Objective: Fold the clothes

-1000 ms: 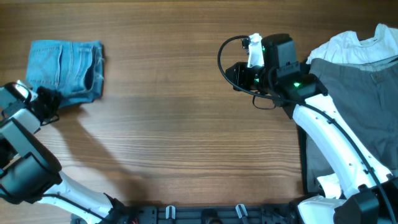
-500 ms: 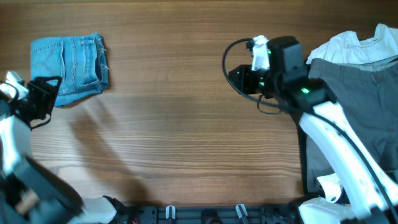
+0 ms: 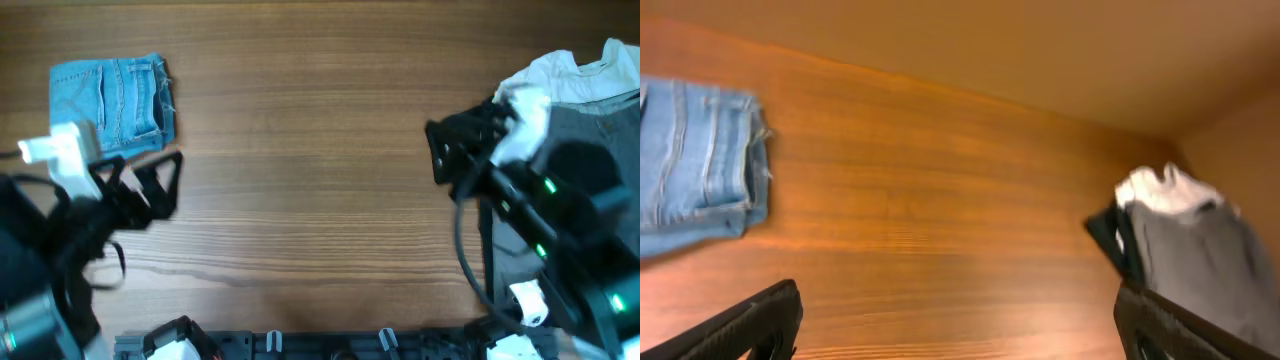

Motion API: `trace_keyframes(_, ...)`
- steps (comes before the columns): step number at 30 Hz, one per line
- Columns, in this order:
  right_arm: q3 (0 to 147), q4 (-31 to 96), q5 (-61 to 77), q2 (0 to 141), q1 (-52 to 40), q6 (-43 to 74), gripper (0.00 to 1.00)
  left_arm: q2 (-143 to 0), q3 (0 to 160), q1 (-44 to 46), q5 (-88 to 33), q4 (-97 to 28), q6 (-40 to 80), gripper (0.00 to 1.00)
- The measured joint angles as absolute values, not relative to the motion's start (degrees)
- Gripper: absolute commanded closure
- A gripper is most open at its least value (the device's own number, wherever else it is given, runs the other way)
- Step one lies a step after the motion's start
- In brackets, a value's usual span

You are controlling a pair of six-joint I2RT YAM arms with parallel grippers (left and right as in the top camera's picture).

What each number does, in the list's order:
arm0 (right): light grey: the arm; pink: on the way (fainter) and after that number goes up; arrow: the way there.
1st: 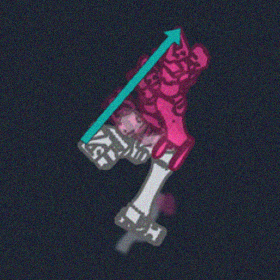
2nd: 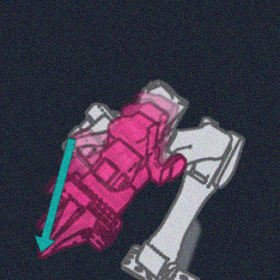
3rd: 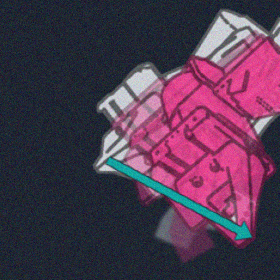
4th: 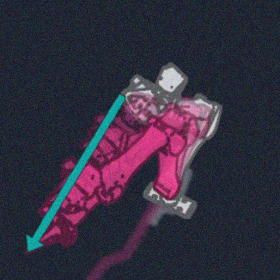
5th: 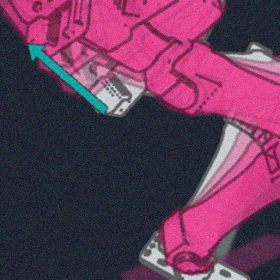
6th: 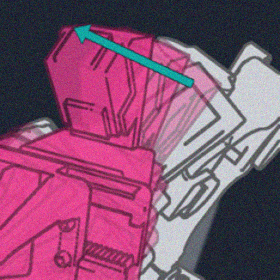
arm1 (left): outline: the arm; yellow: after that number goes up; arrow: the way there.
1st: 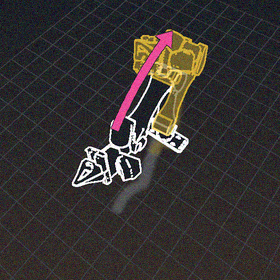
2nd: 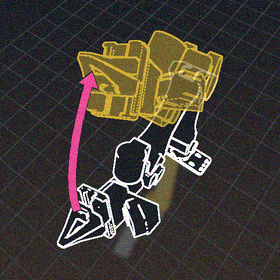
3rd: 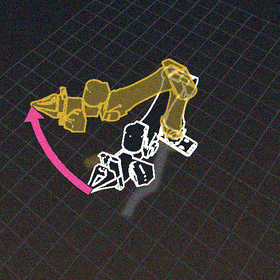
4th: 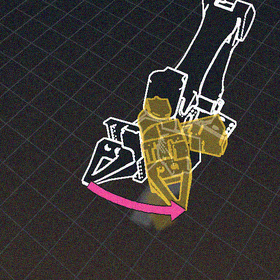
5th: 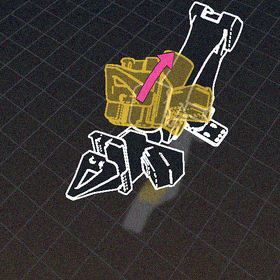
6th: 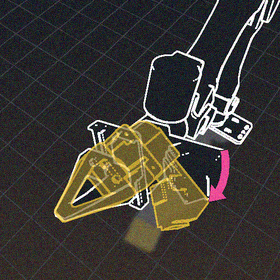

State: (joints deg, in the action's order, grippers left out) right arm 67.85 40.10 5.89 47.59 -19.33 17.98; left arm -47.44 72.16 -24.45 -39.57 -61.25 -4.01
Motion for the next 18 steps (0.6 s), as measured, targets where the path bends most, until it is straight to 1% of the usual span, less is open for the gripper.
trace_keyframes(4, 67.9, 41.4, 5.5, 43.6, -19.3, 18.0, 0.00, -43.6, 72.4, -22.2, -35.7, -62.8, -6.4, 0.00)
trace_keyframes(8, 67.9, 42.7, 5.3, 42.9, -19.3, 18.0, 0.00, -42.4, 72.4, -22.0, -32.2, -62.9, -7.4, 0.00)
trace_keyframes(16, 67.8, 44.0, 5.0, 45.0, -19.3, 19.1, 0.00, -42.4, 72.4, -22.0, -31.1, -63.0, -7.5, 0.00)
trace_keyframes(18, 67.9, 46.0, 5.0, 45.6, -19.3, 19.7, 0.00, -42.4, 72.4, -22.0, -31.1, -63.0, -7.5, 0.00)
